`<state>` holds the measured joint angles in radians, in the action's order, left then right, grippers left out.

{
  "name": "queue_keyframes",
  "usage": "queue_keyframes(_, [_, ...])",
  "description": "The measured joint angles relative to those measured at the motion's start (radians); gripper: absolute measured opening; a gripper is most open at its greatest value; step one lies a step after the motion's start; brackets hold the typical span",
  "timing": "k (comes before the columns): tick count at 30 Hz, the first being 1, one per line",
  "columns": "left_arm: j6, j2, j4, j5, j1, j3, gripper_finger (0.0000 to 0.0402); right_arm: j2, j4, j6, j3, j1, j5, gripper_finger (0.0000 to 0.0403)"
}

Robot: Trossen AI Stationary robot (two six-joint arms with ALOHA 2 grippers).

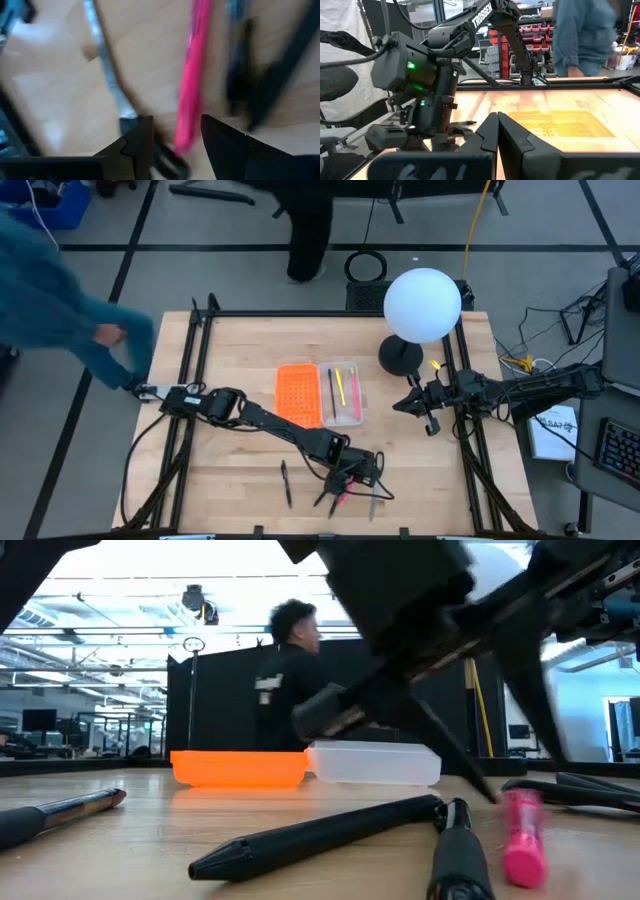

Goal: Pick & place school supplies into a supply box
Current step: Put the pink pen into the orange supply box

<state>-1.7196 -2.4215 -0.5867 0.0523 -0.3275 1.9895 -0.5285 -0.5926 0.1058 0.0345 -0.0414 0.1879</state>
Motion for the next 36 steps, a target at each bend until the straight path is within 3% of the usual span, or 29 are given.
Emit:
queue_keyframes(14, [0.014, -0.030, -0.018, -0.017, -0.002, 0.005, 0.0170, -0.011, 0.007, 0.006, 0.000, 0.000, 0.000, 0.0000])
queue_keyframes(26, [0.258, -0.032, -0.108, -0.059, -0.005, 0.004, 0.0169, -0.011, 0.010, 0.006, 0.000, 0.000, 0.000, 0.0000])
queue_keyframes(32, [0.195, -0.033, -0.052, -0.173, -0.040, 0.001, 0.0170, -0.010, 0.004, 0.006, 0.000, 0.000, -0.001, 0.0000])
queue_keyframes(36, [0.297, -0.023, -0.028, -0.206, -0.039, -0.001, 0.0170, -0.010, 0.000, 0.006, 0.000, 0.000, -0.002, 0.0000])
